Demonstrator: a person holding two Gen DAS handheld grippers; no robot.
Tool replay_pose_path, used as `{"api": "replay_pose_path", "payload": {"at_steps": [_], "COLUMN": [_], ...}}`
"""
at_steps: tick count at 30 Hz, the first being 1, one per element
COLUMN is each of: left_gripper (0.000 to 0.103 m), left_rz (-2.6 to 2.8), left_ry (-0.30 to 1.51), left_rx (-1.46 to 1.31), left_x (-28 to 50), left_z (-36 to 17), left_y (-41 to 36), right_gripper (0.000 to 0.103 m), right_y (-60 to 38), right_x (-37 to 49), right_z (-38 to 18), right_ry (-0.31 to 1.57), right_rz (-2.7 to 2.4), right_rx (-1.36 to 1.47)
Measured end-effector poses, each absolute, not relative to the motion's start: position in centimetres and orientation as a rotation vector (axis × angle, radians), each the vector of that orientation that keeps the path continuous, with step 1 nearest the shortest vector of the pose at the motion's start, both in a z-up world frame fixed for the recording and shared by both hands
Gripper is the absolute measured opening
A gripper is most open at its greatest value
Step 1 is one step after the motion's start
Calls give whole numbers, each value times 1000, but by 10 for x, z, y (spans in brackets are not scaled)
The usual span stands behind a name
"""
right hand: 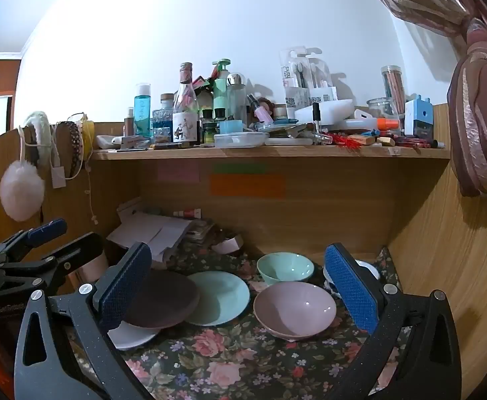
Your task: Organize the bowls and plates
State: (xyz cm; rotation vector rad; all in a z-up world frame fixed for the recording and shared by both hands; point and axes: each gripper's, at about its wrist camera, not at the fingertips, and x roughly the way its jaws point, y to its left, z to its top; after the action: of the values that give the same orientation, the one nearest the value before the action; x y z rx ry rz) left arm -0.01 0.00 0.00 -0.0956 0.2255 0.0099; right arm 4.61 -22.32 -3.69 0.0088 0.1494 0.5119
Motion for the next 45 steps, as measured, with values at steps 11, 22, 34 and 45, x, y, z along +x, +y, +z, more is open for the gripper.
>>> {"api": "replay_pose_path", "payload": {"at_steps": [11,22,34,45], "left_gripper": [103,103,103,103], "left_rz": [12,6,7,8], "left_ry": [217,201,202,200], "left_rx": [-94,-72,-73,-72], "left_x": [2,-2,-3,-1], "left_z": [1,4,3,5], "left_y": [-8,-10,-8,-5], "right_gripper": [103,103,103,103], "right_y": [-223,-223,-221,-224], "right_x": [47,45,44,44], "right_z": [-37,-40,-37,-38], "right_ry": [158,154,153,152], "right_rz": [514,515,515,516], "right_rx": [6,12,14,19]}}
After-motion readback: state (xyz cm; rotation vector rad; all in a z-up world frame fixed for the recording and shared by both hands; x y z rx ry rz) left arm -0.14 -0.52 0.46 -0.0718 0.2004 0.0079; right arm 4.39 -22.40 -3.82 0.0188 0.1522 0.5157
